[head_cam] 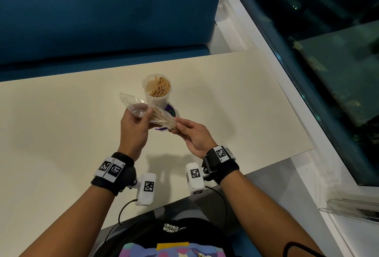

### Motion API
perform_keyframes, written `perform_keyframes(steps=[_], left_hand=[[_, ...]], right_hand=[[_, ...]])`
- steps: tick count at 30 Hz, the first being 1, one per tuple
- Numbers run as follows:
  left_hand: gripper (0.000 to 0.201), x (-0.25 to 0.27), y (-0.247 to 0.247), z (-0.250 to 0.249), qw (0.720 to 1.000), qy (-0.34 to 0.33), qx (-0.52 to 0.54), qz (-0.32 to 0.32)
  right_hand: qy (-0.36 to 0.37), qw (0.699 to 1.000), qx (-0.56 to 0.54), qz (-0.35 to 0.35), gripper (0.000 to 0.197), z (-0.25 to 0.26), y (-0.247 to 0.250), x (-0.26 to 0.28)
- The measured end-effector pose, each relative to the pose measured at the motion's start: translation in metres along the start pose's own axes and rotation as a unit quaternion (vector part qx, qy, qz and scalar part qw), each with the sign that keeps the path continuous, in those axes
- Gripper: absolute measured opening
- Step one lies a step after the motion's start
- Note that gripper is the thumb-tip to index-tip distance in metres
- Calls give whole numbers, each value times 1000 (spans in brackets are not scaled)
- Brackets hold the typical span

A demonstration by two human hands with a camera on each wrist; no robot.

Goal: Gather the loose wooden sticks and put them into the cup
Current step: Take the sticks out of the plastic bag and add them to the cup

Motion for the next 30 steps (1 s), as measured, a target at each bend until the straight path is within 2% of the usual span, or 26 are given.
perform_keyframes(steps=[4, 8, 10, 14, 17, 20, 25, 30], left_hand=[[28, -10, 12, 5, 997, 49, 48, -34], [37, -6, 2, 6, 997, 50, 33, 54], [33, -3, 0, 6, 997, 38, 21, 69], [20, -8, 5, 11, 998, 40, 25, 30], [18, -11, 9, 16, 998, 54, 32, 8], [18, -13, 11, 24, 995, 86, 51, -5], [10, -15, 12, 28, 989, 120, 79, -23], [26, -31, 42, 45, 983, 151, 73, -71]], right_hand=[[4, 1000, 15, -15, 29, 3, 10, -3], [23, 999, 39, -17, 28, 7, 10, -3], [24, 998, 52, -11, 27, 7, 5, -2], [29, 996, 81, 33, 31, 10, -7, 5], [76, 986, 141, 43, 33, 16, -12, 10], [120, 975, 187, 3, 28, 21, -11, 9], [145, 966, 212, -31, 26, 29, -4, 8], [147, 958, 239, -62, 24, 38, 20, 7]])
Point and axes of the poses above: each hand's wrist, its own x-axis away from the middle knuckle, its own y-axis out of the back of the hand, z = x × y, the point moved 7 cm from there along -x, towards the middle knuckle, and after that the axes turned 12 degrees about -z, right-handed, at the moved point
